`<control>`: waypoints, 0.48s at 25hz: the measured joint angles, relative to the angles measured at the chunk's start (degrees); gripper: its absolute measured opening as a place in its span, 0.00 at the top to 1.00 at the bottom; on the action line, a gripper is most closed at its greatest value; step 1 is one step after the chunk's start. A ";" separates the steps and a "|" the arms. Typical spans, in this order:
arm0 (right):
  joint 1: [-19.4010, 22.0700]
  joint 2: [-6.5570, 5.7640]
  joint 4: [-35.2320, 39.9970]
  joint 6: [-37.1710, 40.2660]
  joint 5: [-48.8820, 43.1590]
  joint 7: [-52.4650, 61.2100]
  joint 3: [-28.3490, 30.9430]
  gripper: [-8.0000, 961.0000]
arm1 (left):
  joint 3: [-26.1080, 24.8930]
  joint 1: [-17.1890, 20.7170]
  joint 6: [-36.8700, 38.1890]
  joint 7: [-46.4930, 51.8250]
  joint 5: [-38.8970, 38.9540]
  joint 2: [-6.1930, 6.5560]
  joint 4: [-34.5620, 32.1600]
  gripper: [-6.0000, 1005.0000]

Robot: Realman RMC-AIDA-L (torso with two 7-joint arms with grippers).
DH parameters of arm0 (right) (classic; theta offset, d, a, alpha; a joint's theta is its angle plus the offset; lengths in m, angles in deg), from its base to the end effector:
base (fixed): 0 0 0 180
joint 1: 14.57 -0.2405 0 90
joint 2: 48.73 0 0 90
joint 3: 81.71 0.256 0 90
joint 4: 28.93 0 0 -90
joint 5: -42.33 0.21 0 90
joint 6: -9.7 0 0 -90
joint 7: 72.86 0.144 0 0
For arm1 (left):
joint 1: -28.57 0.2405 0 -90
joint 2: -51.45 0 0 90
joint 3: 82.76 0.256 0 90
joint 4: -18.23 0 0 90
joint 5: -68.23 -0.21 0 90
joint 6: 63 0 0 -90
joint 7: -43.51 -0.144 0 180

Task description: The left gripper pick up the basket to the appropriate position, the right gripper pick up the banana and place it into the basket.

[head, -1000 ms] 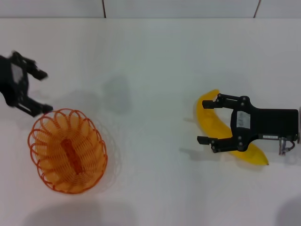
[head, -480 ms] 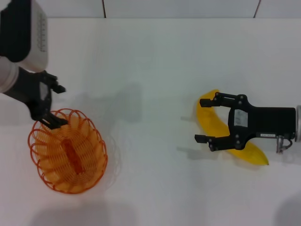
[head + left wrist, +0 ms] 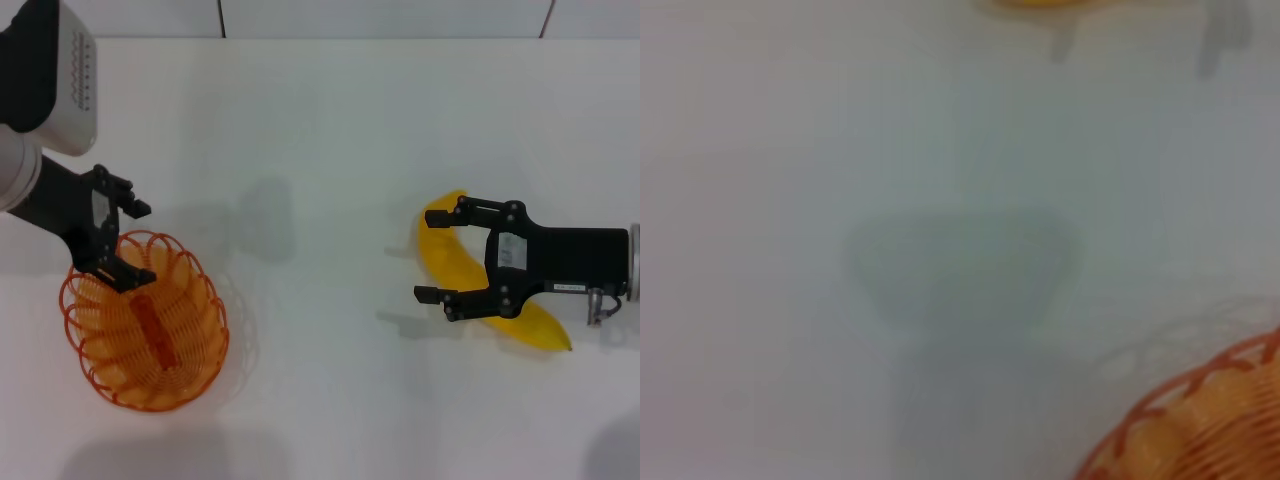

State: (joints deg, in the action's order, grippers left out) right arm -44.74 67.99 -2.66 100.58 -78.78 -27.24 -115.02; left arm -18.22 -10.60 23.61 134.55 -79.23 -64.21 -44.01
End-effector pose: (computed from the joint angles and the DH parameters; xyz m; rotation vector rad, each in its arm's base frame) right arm 0.2901 0.3039 -0.0148 -2.7763 0.0536 0.6022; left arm -0.2222 0.3834 0.0293 -2.8748 0.0247 0.5704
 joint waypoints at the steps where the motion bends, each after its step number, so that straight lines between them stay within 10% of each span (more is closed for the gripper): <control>1: 0.00 0.00 0.00 0.00 0.00 0.00 0.00 0.08 | 0.00 0.00 0.00 0.00 0.00 0.00 0.00 0.13; 12: -0.47 0.00 0.00 0.00 0.00 0.74 0.00 0.08 | 0.42 -0.41 -2.47 -0.96 -1.28 -0.61 2.02 0.13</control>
State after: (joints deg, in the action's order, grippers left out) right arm -45.21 67.99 -2.66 100.58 -78.78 -26.51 -115.02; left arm -17.80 -11.02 21.14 133.59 -80.51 -64.82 -42.00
